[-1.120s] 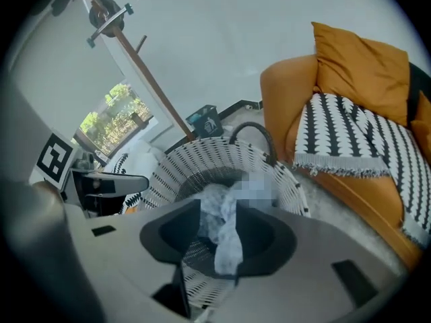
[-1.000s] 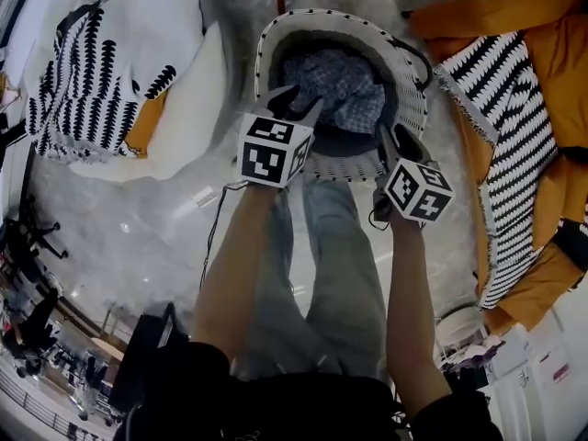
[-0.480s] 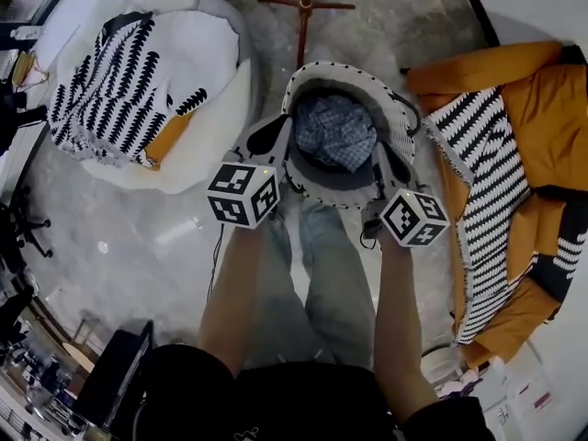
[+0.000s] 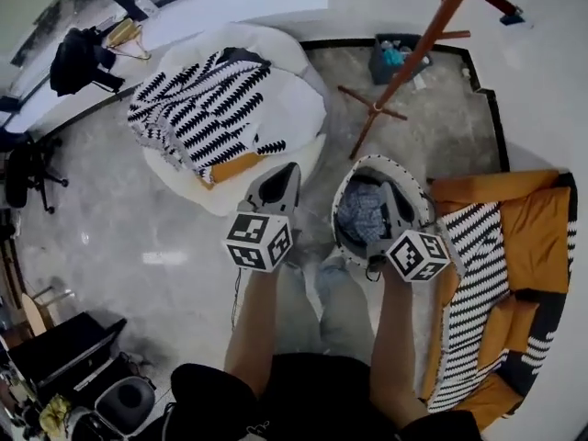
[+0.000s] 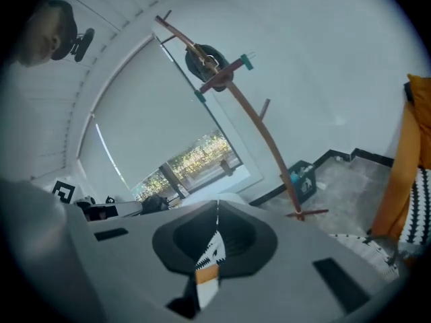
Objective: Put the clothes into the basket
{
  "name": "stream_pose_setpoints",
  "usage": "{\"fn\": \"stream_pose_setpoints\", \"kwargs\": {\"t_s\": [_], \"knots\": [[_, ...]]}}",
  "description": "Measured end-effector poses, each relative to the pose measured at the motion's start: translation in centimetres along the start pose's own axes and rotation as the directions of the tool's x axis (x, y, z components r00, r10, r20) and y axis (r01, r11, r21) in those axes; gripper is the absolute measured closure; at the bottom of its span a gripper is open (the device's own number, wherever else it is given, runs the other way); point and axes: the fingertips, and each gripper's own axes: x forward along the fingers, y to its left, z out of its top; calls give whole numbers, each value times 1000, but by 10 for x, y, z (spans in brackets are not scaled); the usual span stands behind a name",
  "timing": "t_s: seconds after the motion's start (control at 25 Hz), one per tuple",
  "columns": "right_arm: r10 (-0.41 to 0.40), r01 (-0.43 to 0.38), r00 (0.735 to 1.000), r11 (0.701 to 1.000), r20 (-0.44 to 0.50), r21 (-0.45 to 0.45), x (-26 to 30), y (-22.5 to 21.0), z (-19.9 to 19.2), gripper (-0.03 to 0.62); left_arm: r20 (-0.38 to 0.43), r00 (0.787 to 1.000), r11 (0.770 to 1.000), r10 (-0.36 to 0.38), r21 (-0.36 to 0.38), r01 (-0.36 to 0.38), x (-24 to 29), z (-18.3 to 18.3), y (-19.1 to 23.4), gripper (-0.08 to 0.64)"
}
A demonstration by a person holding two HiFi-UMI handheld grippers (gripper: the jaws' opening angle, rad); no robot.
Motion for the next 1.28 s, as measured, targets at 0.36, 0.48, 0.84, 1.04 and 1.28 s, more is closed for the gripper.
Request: {"fn": "stream_pose_setpoints", "kwargs": {"t_s": [0.36, 0.48, 0.84, 1.04, 1.28], "knots": [[246, -237, 966, 965, 83, -111, 31, 159, 74, 580, 239, 945, 974, 225, -21, -227, -119, 115, 46, 552], [330, -312, 933, 940, 141, -136, 33, 199, 107, 580, 312, 911, 961, 270, -27, -275, -145, 150, 55, 552], [490, -433, 862, 844, 130, -316, 20, 306, 153, 580, 465, 807, 920, 363, -41, -389, -228, 221, 55, 552], [518, -418, 850, 772, 93, -479, 14, 352, 162, 580, 504, 763, 890, 405, -24, -456, -256, 240, 53, 552], [513, -394, 857, 714, 50, -578, 9, 373, 153, 580, 502, 749, 870, 433, -14, -493, -266, 239, 51, 552]]}}
